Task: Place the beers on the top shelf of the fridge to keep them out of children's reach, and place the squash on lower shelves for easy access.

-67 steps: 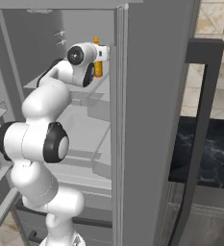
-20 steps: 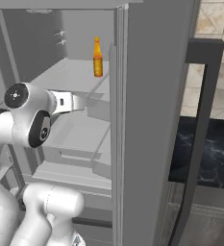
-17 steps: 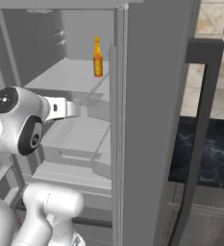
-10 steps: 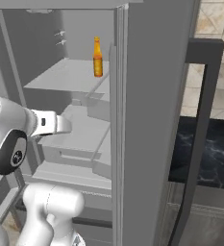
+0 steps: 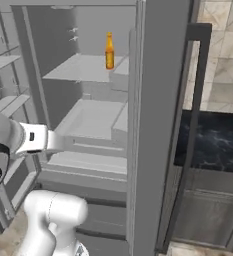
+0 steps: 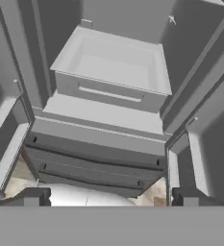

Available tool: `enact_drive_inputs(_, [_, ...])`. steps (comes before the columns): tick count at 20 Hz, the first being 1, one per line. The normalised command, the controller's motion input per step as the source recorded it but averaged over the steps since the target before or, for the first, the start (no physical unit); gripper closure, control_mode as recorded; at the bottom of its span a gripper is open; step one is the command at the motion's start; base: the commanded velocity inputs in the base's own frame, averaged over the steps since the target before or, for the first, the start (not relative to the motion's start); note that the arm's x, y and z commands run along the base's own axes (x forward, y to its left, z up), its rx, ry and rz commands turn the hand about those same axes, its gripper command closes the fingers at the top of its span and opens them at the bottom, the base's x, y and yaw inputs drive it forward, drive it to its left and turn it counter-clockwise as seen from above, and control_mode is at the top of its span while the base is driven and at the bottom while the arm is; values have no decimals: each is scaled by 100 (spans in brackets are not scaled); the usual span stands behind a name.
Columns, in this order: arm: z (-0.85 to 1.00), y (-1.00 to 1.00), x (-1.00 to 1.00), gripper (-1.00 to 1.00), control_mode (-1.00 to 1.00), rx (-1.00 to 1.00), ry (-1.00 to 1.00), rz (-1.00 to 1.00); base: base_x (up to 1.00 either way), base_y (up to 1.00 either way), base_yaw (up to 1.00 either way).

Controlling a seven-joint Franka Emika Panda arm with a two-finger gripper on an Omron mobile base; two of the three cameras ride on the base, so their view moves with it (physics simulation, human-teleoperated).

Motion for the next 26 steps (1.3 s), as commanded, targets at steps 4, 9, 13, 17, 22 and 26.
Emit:
enact_drive_inputs(4, [0, 0, 0, -100, 100, 0, 0, 0, -100, -7, -1])
enact_drive_inputs(9, [0, 0, 0, -100, 100, 0, 0, 0, -81, -54, -15])
enact_drive_inputs(13, [0, 0, 0, -100, 100, 0, 0, 0, -30, -97, -26])
enact_drive_inputs(17, [0, 0, 0, -100, 100, 0, 0, 0, -2, -100, -24])
enact_drive_inputs(22, [0, 0, 0, -100, 100, 0, 0, 0, 8, -100, -17])
enact_drive_inputs(26, [0, 0, 0, -100, 100, 0, 0, 0, 30, -100, -24])
